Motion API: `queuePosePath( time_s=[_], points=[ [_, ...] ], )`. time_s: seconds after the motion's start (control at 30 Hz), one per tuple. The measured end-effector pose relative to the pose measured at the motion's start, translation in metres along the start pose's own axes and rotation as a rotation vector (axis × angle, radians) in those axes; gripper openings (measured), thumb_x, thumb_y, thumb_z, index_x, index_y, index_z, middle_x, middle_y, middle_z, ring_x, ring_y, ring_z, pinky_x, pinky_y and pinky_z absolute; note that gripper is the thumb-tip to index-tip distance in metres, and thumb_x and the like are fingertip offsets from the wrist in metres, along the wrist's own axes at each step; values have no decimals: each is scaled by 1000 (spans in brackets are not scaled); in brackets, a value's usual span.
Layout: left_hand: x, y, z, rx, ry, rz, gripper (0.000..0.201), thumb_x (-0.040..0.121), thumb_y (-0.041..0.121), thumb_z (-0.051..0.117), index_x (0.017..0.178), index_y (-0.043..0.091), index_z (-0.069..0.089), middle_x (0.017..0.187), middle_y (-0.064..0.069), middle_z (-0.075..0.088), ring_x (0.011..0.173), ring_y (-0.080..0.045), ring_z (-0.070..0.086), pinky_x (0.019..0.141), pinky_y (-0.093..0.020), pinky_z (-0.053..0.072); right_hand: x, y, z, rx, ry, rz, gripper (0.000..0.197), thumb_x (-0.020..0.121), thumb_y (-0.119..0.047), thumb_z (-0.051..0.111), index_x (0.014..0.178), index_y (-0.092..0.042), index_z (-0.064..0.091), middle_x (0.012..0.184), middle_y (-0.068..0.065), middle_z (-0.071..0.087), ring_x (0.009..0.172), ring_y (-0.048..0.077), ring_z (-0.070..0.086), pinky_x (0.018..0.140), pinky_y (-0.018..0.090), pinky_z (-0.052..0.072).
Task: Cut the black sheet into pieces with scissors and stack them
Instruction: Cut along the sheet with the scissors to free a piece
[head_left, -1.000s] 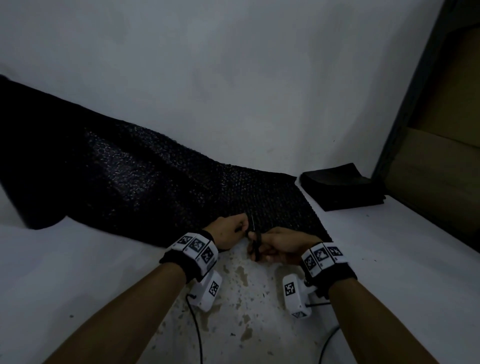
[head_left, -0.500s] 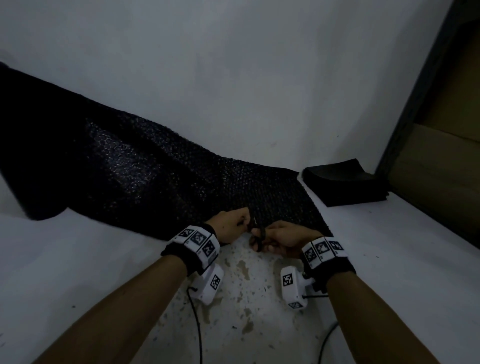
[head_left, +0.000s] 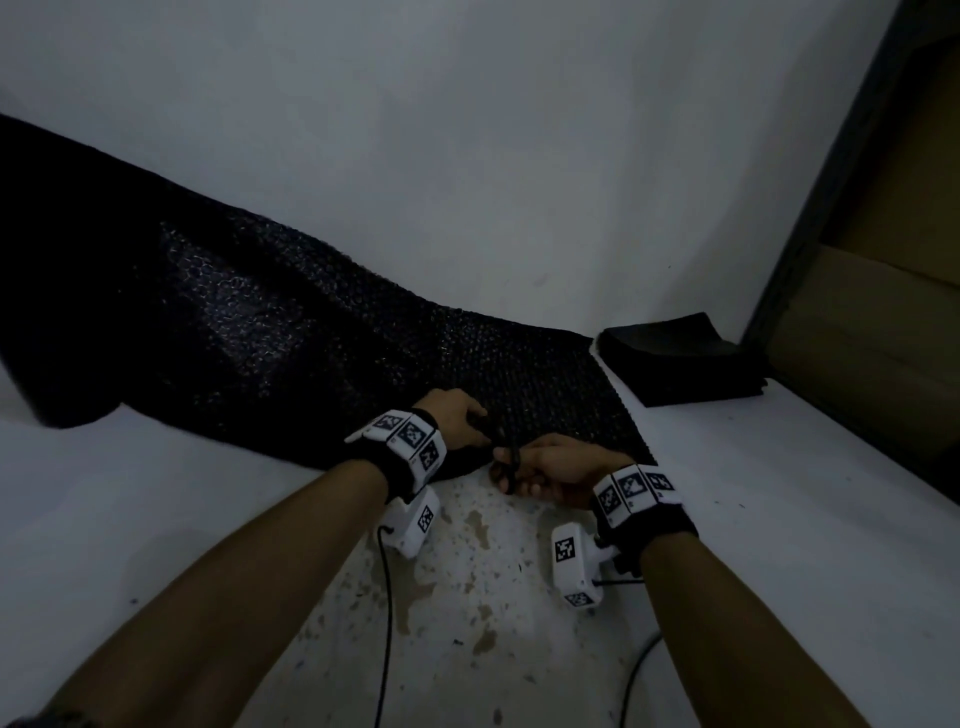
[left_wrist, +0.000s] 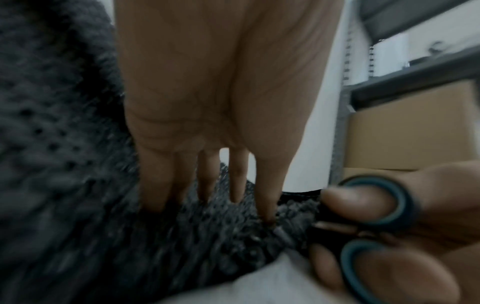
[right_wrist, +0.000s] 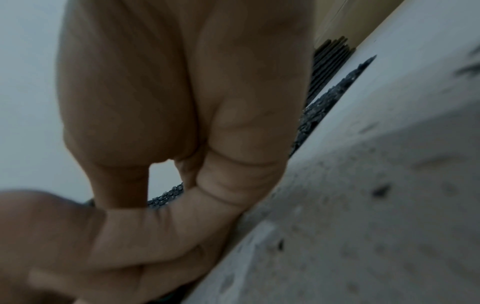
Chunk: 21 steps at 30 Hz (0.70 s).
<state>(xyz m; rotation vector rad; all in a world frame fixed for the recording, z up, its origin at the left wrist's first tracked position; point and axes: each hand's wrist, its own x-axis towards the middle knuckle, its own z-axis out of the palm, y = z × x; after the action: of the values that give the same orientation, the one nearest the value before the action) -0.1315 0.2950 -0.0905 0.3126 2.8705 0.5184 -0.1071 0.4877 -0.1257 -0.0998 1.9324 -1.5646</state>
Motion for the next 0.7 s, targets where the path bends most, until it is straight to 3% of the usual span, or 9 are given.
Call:
queuePosePath(
  time_s=[0.17,0.3,0.47,0.6,0.7],
  points=[
    [-4,-9,3,-54,-12,-50,59,87,49,70,140,28,56,145,1,52,128,-22,51,101,-26,45,-5,-5,1,-29,-28,20,35,100,-34,57,99,-1,70,83,9,67,60,10,47,50,17,41],
    [-7,-8,3,-35,-37,-57,58,88,46,72,140,29,56,143,1,54,124,-22,54,100,-29,48,-2,-12,-1,-59,-33,53,48,95,-43,61,103,4,70,83,8,70,59,10,47,49,17,42],
    [-10,-3,2,1,-57,-45,59,90,43,69,144,26,52,143,-1,54,124,-23,54,102,-31,48,0,-20,-3,-73,-34,86,43,97,-42,59,94,-1,71,77,6,71,50,7,44,45,15,40],
    [-14,-2,0,5,-60,-17,51,92,40,68,140,25,57,136,-2,59,119,-23,57,97,-31,49,12,-21,-7,-91,-14,97,46,94,-46,63,98,-1,70,81,7,73,58,10,40,44,16,38],
    [-16,-2,-1,6,-64,-9,51,92,39,67,140,26,56,135,-2,59,119,-24,57,96,-31,49,15,-22,-8,-106,-10,102,44,94,-47,62,83,-6,74,80,7,71,53,8,39,43,16,35]
  ],
)
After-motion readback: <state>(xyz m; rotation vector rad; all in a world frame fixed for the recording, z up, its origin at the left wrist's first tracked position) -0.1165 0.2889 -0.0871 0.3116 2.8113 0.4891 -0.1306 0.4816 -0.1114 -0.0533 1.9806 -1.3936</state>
